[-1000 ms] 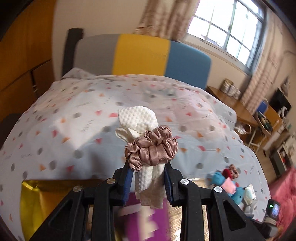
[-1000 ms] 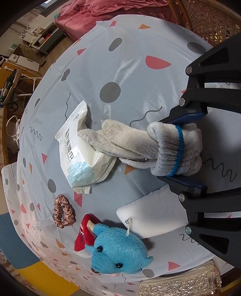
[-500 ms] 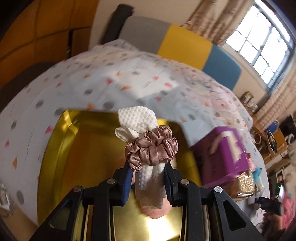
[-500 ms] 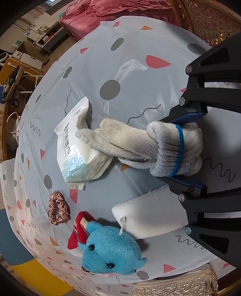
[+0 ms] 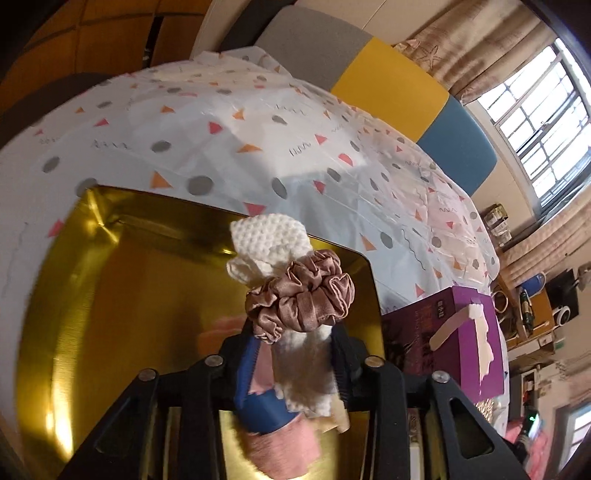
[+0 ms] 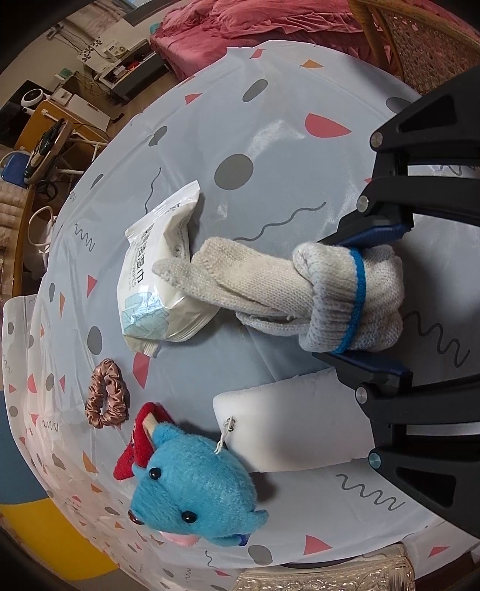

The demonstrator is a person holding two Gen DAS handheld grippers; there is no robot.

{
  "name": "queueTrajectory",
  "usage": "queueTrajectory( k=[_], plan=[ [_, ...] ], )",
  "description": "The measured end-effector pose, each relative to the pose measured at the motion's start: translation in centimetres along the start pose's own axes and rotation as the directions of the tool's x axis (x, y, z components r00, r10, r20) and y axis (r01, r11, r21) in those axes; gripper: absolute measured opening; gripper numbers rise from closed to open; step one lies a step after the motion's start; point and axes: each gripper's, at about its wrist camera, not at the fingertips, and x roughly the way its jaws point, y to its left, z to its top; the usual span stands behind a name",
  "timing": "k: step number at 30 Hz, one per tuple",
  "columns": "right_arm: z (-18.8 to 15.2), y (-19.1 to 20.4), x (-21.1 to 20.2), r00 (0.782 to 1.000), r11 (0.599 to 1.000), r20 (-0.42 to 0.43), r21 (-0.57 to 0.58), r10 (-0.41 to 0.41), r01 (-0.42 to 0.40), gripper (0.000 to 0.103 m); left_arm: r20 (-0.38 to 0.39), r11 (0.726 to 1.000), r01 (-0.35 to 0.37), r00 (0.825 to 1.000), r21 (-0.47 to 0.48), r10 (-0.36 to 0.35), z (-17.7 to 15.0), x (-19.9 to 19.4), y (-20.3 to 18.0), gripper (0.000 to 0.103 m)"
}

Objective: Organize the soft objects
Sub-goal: 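Carry the white cloth into the gold tray and release it while the right tool grasps the white glove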

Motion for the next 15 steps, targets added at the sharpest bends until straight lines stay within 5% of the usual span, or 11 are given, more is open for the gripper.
queueTrajectory(
  k=[5, 15],
  plan=[
    [-0.1, 0.1, -0.1, 1.000, 1.000, -0.001, 0.000, 0.003, -0.003, 0.048, 0.015, 0.998, -0.059, 0.998, 0.005, 0.059, -0.7, 0.7, -0.2, 0.067],
    [0.1, 0.0, -0.1, 1.000, 1.000, 0.004, -0.013, 0.007, -0.006, 0.046, 0.068, 0.984, -0.123, 0.991, 0.130, 0.115, -5.2, -2.7, -0.2, 0.070]
  ],
)
